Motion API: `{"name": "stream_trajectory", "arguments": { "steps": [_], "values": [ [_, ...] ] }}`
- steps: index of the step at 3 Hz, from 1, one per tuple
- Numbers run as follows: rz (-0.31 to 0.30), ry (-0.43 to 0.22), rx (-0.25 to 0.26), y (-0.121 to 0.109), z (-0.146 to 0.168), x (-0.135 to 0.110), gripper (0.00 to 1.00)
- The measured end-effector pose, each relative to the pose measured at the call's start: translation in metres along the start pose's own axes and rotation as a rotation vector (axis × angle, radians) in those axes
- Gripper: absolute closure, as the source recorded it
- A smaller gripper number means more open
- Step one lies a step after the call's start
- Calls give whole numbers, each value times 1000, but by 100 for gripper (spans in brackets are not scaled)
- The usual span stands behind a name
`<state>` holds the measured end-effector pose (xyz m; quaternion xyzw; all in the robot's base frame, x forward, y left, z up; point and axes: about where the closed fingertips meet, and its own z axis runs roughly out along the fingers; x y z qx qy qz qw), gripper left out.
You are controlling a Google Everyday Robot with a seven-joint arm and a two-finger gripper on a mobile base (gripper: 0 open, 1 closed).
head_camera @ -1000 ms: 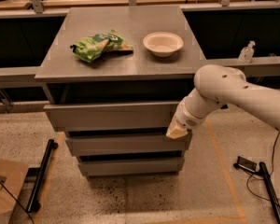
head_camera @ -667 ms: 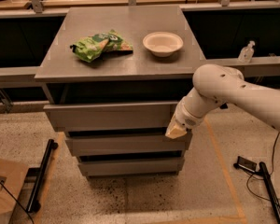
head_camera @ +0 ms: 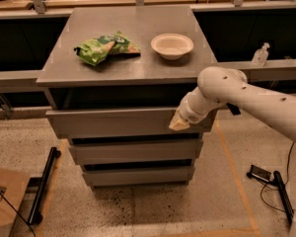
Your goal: Close top drawer
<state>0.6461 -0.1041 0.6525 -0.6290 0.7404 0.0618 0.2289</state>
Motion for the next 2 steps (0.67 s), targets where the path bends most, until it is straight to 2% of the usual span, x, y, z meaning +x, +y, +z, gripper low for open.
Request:
{"name": "stream_trajectory", "arguments": {
  "steps": [1,2],
  "values": [
    [-5,-19,42,-19,8,-2,100],
    [-3,-29,58,-26,9,-3,100]
  ]
}}
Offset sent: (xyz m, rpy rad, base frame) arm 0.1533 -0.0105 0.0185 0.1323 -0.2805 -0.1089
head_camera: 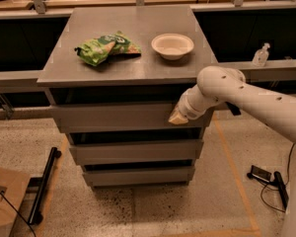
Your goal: Close top drawer
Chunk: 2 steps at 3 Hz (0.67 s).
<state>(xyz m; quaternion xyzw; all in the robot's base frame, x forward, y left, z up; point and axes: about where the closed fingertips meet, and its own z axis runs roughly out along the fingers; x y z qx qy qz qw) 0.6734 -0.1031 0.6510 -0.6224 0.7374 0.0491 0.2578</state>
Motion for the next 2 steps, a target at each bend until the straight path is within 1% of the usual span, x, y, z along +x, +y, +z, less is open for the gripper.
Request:
{"name": "stream_trajectory", "arguments": {
  "steps": [1,2],
  "values": [
    [2,-8,-66,10,-4,3,100],
    [-4,9,-207,51,-9,6,100]
  ]
}}
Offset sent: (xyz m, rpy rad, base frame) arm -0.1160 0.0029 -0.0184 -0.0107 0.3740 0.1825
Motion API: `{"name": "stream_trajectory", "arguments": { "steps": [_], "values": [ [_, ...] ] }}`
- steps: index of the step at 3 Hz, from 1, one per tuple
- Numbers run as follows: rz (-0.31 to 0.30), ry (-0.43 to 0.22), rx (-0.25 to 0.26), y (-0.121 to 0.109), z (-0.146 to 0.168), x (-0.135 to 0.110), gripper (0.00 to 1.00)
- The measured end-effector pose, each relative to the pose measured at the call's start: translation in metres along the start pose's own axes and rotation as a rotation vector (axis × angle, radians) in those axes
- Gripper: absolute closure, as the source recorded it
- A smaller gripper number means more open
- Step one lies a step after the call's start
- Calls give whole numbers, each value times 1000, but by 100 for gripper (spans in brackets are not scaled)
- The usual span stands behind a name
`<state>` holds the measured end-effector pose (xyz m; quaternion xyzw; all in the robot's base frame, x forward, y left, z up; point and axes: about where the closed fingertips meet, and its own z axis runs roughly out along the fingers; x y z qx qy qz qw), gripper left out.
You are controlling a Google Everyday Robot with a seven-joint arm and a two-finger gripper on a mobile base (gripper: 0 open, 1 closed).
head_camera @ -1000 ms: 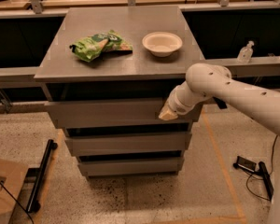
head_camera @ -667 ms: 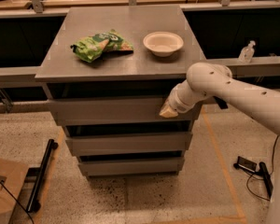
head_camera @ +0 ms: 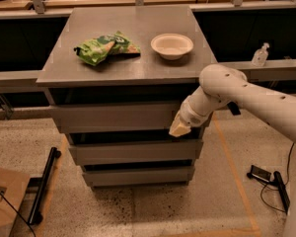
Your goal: Close top drawer
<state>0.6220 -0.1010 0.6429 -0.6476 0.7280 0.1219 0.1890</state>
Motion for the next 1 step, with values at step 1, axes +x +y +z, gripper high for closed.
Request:
{"name": "stream_trajectory", "arguments": {
  "steps": [1],
  "values": [
    [0,8,-24,6,2,2,82]
  ]
}}
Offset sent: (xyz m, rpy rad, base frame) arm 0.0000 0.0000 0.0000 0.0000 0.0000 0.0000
